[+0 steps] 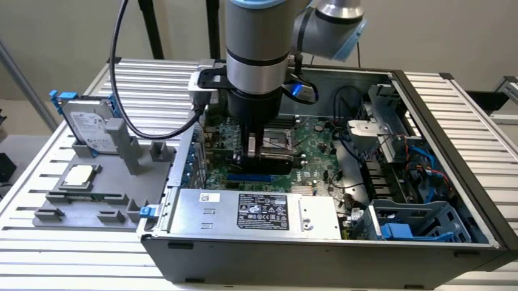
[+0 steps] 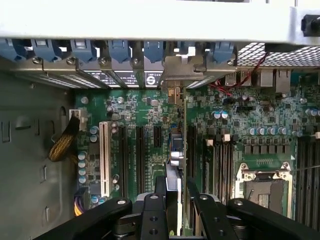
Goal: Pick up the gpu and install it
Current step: 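Insert the gpu into the slot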
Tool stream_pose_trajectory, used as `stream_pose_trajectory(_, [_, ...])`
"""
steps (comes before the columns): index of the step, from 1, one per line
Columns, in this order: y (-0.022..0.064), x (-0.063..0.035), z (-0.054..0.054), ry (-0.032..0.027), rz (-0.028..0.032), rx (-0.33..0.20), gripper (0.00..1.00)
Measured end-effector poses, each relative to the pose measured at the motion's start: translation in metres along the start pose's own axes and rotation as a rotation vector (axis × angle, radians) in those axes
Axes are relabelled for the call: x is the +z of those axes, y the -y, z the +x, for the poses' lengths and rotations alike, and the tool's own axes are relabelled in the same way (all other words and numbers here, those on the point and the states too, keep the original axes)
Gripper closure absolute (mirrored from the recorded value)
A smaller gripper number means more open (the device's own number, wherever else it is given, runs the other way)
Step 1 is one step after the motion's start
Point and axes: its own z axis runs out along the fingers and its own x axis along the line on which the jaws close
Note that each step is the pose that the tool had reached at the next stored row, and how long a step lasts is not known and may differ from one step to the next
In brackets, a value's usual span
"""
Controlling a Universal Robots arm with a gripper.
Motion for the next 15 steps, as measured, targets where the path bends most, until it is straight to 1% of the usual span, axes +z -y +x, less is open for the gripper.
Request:
stream_pose_trajectory(2, [-0.0001, 0.0032, 0.0002, -0.0001, 0.0000, 0.000, 1.00])
stream_pose_trajectory(5, [-0.0002, 0.0051, 0.0004, -0.0001, -0.0008, 0.000, 1.00])
stream_pose_trajectory(10, [-0.0011, 0.0060, 0.0005, -0.0005, -0.0022, 0.000, 1.00])
stream_pose_trajectory(15, [-0.0011, 0.0064, 0.0005, -0.0006, -0.0021, -0.001, 1.00])
